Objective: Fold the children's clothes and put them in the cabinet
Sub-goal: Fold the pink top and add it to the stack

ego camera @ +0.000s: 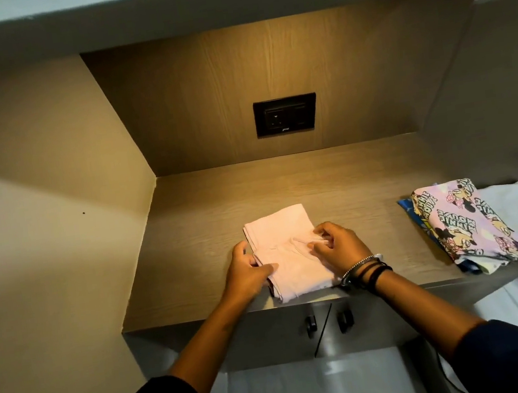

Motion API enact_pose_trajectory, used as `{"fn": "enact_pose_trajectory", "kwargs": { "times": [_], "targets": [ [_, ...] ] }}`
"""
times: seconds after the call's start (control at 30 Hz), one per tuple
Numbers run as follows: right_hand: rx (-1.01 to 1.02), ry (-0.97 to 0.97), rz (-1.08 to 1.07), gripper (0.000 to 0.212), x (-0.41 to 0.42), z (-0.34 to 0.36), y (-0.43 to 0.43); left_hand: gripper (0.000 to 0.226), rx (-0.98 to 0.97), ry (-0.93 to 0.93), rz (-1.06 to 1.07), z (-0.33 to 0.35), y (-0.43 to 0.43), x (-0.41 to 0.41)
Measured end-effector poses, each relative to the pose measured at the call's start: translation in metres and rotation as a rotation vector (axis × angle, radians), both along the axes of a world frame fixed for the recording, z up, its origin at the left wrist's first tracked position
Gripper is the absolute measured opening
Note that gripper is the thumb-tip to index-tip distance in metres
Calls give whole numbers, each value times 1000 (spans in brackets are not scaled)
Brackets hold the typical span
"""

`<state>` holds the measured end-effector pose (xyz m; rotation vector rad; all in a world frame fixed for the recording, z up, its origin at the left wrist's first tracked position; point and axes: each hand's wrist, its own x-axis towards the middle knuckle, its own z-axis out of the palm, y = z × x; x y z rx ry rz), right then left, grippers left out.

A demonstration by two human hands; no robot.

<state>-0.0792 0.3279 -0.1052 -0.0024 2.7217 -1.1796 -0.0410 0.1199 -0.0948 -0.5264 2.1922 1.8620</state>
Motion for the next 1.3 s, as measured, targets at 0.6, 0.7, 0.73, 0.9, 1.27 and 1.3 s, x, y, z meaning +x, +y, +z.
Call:
{"fn": "enact_pose_trajectory", "kwargs": {
  "times": [0.6, 0.7, 0.73, 0.9, 1.27, 1.3],
  "targets": [
    [522, 479, 800, 36, 46, -4, 29, 55, -909, 666, -771, -38, -19, 49],
    [389, 408, 759, 24, 41, 12, 21, 35, -664, 568, -674, -23, -21, 43],
    [287, 342, 730, 24, 39, 18, 18, 29, -529, 484, -615, -18, -22, 41],
    [-253, -85, 475, 19, 11, 36, 3, 24, -135, 195, -407, 1, -36, 22],
    [-428, -153, -82, 26, -48, -6, -36, 31, -346, 9, 96, -9, -23, -19],
    [-379, -106, -79, 28, -50, -3, -37, 30, -409, -4, 110, -9, -21, -17]
  ]
}}
